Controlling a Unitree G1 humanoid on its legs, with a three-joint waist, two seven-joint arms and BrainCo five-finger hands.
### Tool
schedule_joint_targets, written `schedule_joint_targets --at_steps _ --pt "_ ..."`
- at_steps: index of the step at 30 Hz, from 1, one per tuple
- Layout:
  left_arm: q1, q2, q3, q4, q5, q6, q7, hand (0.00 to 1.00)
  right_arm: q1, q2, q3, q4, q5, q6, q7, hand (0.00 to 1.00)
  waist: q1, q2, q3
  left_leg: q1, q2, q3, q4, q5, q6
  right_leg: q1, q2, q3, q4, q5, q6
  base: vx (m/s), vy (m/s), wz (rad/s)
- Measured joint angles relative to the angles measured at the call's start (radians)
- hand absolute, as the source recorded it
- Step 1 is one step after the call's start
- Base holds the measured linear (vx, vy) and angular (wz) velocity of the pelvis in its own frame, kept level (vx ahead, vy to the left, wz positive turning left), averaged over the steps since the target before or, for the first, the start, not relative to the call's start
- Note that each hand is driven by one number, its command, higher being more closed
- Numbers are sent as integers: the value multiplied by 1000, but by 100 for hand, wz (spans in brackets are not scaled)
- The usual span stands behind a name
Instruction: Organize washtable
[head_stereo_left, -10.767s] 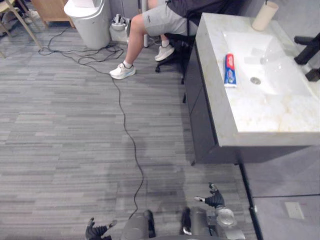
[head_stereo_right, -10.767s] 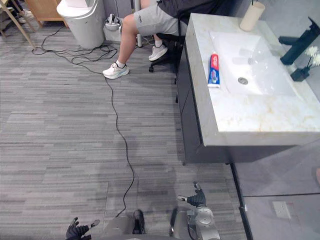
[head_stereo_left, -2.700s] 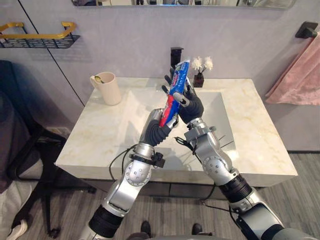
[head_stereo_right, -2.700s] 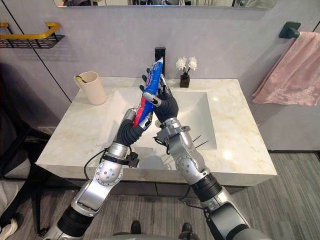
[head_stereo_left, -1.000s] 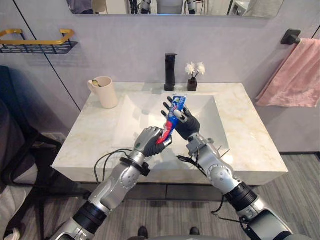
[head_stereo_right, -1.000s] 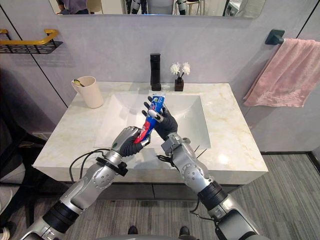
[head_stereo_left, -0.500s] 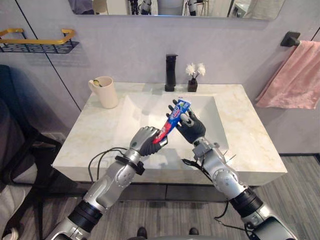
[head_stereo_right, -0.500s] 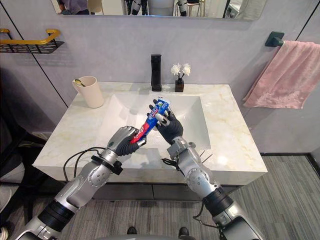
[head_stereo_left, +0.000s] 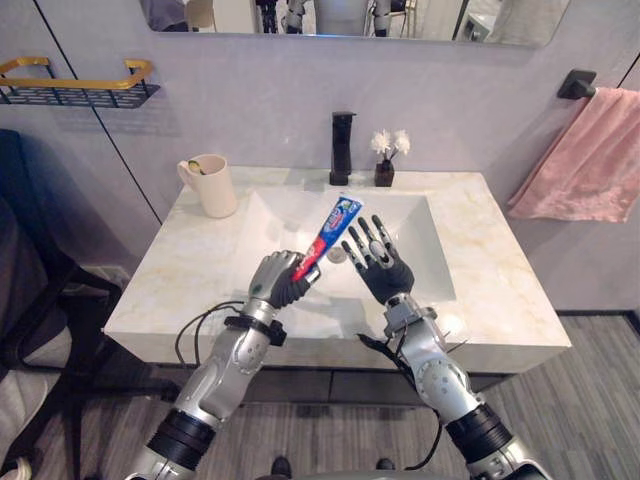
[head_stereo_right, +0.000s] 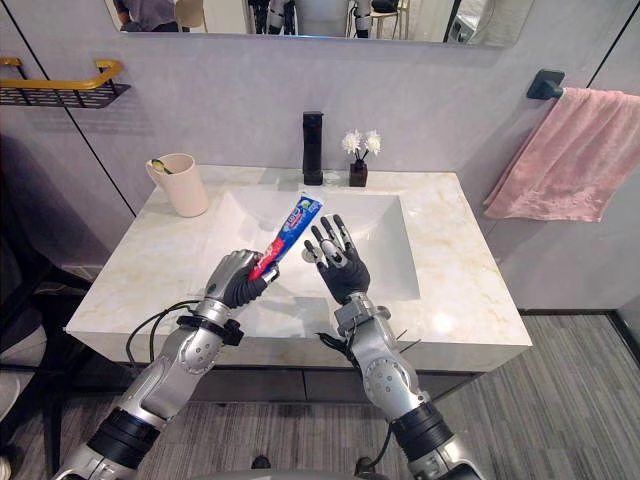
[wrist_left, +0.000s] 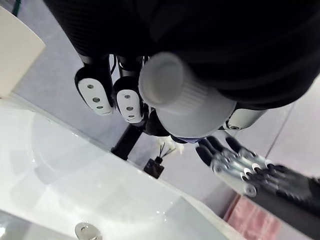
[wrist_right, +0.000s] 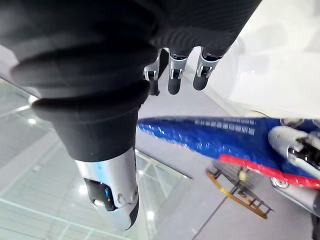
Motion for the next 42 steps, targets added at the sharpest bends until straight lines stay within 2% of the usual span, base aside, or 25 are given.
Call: schedule_joint_targets --at_steps 6,15,22,24,27,32,33,42 --pt "63 -52 71 -58 -104 17 50 100 33 35 -43 23 -27 -17 -28 0 2 -6 -4 5 0 -4 0 0 0 0 -2 -4 15 -11 1 -6 0 1" --pt "64 -71 61 -127 -82 16 53 100 32 44 -38 23 -27 -16 -25 0 2 -11 -8 3 -1 -6 0 0 0 1 -3 -7 12 -10 1 0 0 0" --pt "54 -53 -70 -127 -59 11 -5 100 -22 36 21 40 -27 -12 -21 0 0 -9 -9 3 -1 -6 0 0 0 1 -3 -7 11 -10 1 0 0 0" --pt "47 -45 -116 -125 -39 -7 -30 100 -72 35 55 65 -27 -5 -9 0 0 -7 -13 2 0 -7 1 0 0 1 -3 -6 10 -10 2 0 0 0" --pt "6 -18 -180 -102 -31 -20 -39 100 -126 33 87 69 -26 3 -2 0 3 -7 -22 -10 0 -12 6 1 -1 3 -1 -9 -11 7 7 -4 -2 4" --pt "-63 26 -221 -58 -29 -26 -46 100 -186 28 102 104 -23 5 -2 0 2 -7 -22 -13 0 -11 7 1 -1 3 0 -7 -18 15 9 0 0 0" --pt "-78 38 -228 -50 -26 -27 -52 100 -194 20 107 111 -15 4 -2 100 2 -7 -22 -14 0 -11 7 1 -1 3 0 -7 -20 16 9 0 0 0" --pt "-135 101 -263 -25 -10 -34 -53 100 -255 -46 152 131 0 23 -2 100 2 -7 -22 -22 7 -12 7 0 -1 4 9 -7 -31 22 3 0 0 0"
